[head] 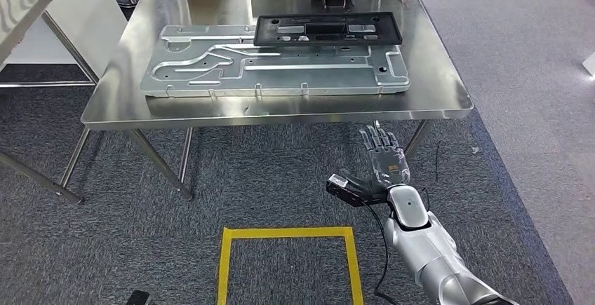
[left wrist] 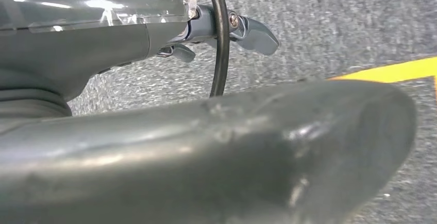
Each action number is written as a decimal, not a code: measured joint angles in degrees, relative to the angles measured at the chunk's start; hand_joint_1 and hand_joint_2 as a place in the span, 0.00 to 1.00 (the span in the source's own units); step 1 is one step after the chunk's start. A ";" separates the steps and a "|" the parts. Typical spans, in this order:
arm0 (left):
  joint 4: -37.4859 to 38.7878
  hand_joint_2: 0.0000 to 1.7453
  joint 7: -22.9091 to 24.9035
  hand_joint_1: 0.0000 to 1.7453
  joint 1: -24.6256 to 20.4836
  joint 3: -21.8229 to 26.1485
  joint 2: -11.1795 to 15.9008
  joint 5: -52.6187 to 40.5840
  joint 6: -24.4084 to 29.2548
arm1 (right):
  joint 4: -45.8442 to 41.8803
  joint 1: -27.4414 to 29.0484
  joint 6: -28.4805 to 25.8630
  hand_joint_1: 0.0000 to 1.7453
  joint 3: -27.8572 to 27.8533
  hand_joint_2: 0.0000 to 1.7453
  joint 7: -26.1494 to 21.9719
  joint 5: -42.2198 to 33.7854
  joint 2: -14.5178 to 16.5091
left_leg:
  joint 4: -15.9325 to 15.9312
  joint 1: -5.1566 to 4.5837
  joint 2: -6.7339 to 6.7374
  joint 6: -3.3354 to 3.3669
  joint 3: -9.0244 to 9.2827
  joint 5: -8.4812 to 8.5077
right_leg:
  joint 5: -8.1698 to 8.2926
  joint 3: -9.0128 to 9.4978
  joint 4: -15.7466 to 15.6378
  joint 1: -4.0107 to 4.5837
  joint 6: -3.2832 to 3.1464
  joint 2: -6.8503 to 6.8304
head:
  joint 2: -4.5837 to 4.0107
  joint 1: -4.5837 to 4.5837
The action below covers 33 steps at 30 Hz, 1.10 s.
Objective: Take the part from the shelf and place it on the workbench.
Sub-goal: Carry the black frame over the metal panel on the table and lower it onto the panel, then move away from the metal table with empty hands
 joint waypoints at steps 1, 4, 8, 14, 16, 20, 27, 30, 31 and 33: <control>0.00 0.00 -0.04 0.00 -0.04 0.01 -0.02 0.09 0.03 | -0.04 0.22 -0.27 0.00 0.00 0.00 0.01 -0.17 -0.01 | -3.19 -0.15 -0.03 0.32 1.96 -0.83 | 0.51 -0.45 0.24 0.06 0.30 -0.04 | 0.00 0.01; 0.01 0.00 -0.14 0.00 0.10 0.04 -0.12 0.25 0.07 | -0.09 1.28 -0.92 0.00 0.00 0.00 -0.24 -0.88 -0.06 | -5.92 -0.34 0.09 1.63 2.54 -0.96 | 2.12 -0.84 -0.08 0.06 1.31 -0.06 | 0.00 0.00; 0.03 0.00 -0.32 0.00 0.22 0.16 -0.24 0.45 0.07 | -0.18 3.91 -1.33 0.00 -0.34 0.00 -2.36 -4.08 -0.10 | -6.39 0.05 0.52 3.32 -0.22 2.30 | -6.86 -3.21 7.14 -0.39 2.47 0.49 | 0.00 0.02; 0.03 0.00 -1.30 0.00 1.39 1.16 -0.44 1.78 0.57 | -2.58 11.27 -2.00 0.00 -4.82 0.00 -13.53 -22.98 1.71 | -5.77 0.07 0.52 2.59 -5.65 6.16 | -7.08 3.09 11.27 -1.16 2.99 0.49 | 0.00 0.01; 0.03 0.00 -1.97 0.00 1.86 1.75 -0.50 2.35 0.86 | -4.79 14.32 -1.13 0.00 -7.35 0.00 -18.37 -31.05 2.79 | -5.37 -0.07 0.55 1.93 -6.53 7.04 | -8.43 9.69 2.65 -0.98 2.54 0.50 | 0.00 0.01; 0.03 0.00 -2.80 0.00 3.12 2.97 -0.54 3.02 1.01 | -7.67 20.58 -0.38 0.00 -11.59 0.00 -24.18 -39.39 4.54 | -5.37 0.08 0.50 0.44 -7.10 8.04 | -9.01 11.78 -2.04 -0.58 0.98 0.34 | 0.00 0.00; 0.05 0.00 -3.00 0.00 4.04 4.20 -0.59 3.56 1.03 | -8.29 25.28 4.24 0.00 -16.91 0.00 -28.46 -47.30 6.02 | 11.33 0.41 0.39 -0.39 -8.97 -2.75 | -4.08 5.49 -1.53 -0.04 -0.71 -0.05 | 0.00 0.00; 0.03 0.00 -3.40 0.00 4.15 5.04 -0.60 3.93 1.43 | -5.45 27.47 8.15 0.00 -22.13 0.00 -34.69 -54.18 6.40 | 2.66 0.23 0.21 0.33 -0.58 0.07 | -2.74 2.76 -0.24 0.13 -0.20 -0.23 | 0.00 -0.01; 0.03 0.00 -3.77 0.00 4.17 5.31 -0.60 3.90 1.74 | -4.08 28.10 9.21 0.00 -24.25 0.00 -36.77 -55.64 6.44 | -1.52 0.08 0.14 0.66 2.28 -0.90 | -2.34 2.21 0.13 0.17 0.09 -0.29 | 0.00 -0.01; 0.03 0.00 -4.49 0.00 4.40 5.73 -0.65 3.78 2.28 | -1.52 29.31 10.46 0.00 -28.32 0.00 -39.75 -57.12 6.51 | -6.47 -0.34 0.11 1.35 5.01 -2.77 | -1.37 1.66 0.33 0.15 0.77 -0.39 | 0.00 -0.01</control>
